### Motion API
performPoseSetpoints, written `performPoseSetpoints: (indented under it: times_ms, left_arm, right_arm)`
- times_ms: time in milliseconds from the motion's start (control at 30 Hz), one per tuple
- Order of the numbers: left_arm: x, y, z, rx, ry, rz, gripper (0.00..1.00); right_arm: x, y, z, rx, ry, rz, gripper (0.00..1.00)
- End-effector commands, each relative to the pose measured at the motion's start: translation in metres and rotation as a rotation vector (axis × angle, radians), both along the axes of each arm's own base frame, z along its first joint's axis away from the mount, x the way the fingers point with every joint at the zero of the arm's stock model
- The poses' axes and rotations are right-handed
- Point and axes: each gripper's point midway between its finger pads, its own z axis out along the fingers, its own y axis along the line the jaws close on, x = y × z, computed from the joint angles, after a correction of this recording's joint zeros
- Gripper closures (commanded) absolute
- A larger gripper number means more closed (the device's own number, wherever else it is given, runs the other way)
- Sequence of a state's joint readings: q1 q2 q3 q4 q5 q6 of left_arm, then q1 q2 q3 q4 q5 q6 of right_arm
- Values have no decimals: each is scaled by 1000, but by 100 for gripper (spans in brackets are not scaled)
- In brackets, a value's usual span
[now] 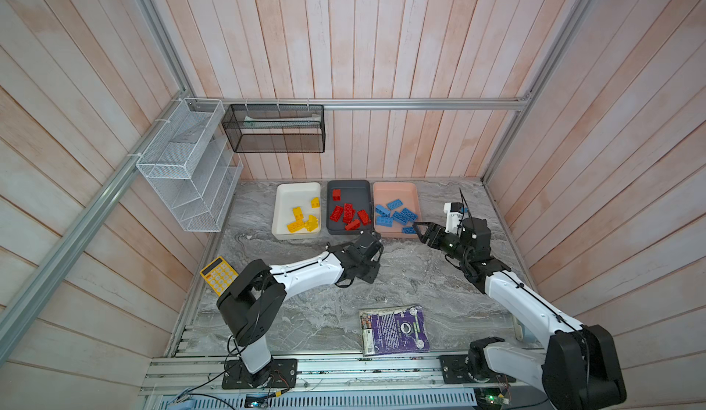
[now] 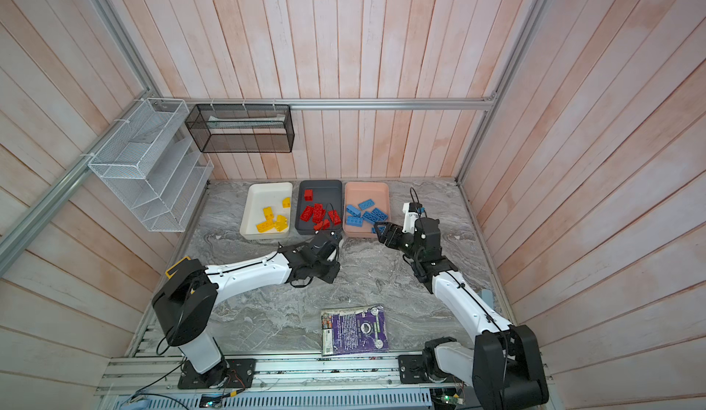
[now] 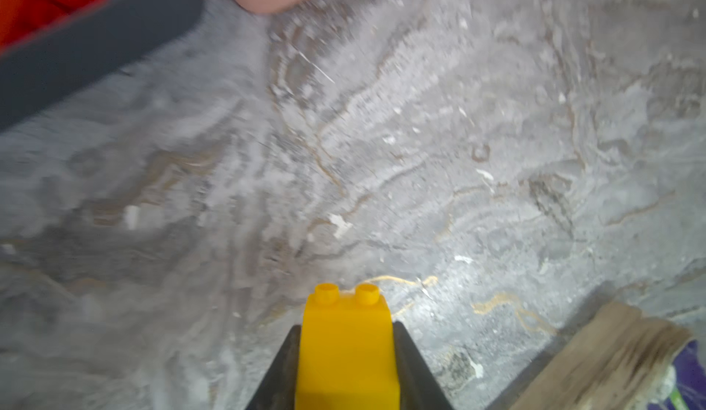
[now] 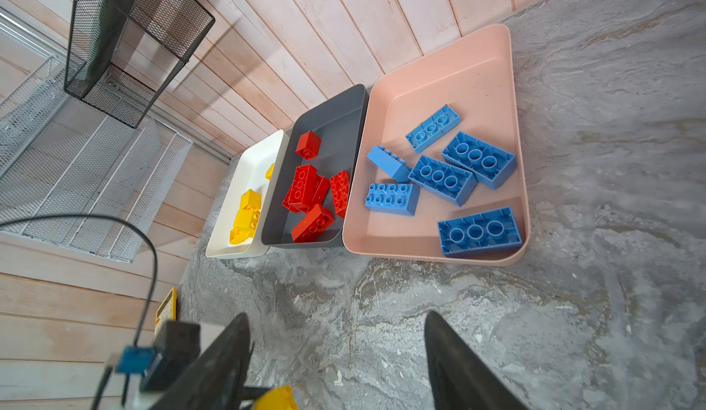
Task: Sort the legos into containers by color
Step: 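Lift the yellow brick and carry it over the white tray with the left gripper, then open the left gripper to drop the yellow brick into the white tray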
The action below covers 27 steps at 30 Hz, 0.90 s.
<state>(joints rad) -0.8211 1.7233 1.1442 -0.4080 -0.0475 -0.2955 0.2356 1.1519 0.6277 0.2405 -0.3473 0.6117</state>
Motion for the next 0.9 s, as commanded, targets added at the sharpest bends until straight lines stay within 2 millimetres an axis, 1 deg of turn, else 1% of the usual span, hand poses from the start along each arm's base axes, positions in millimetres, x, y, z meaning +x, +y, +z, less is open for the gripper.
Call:
performPoseSetpoints:
  times_ms: [0, 133, 200, 300, 367, 500, 600, 700, 800, 867]
  left_arm:
    - [30, 26, 29, -27, -30, 80, 75]
    - [76, 69, 58, -47, -88, 210, 74]
    - [102, 98, 69, -39, -127, 291, 74]
    - [139, 144, 76, -50, -140, 425, 75]
    - [160, 172, 78, -72, -143, 504, 74]
    - [197, 217, 80, -111, -139, 616, 73]
    - [219, 243, 75, -126, -123, 672, 73]
    - [235, 260, 66, -126, -113, 701, 73]
    - [248, 273, 52, -106, -100, 722, 72]
    - [253, 276, 39, -104, -85, 724, 72]
  right_arm:
    - [-3, 8, 15, 19, -66, -14, 29]
    - [-9, 23, 13, 8, -85, 3, 29]
    - [-11, 31, 11, 2, -82, 18, 29]
    - [-12, 39, 6, -6, -71, 37, 28]
    - [-13, 41, 3, -11, -68, 42, 28]
    - [-13, 41, 0, -18, -66, 39, 28]
    - [-12, 40, -2, -22, -64, 36, 28]
    - [-11, 39, -5, -30, -62, 28, 28]
    - [-8, 38, -9, -48, -52, 20, 28]
    - [-7, 35, -11, -62, -57, 4, 28]
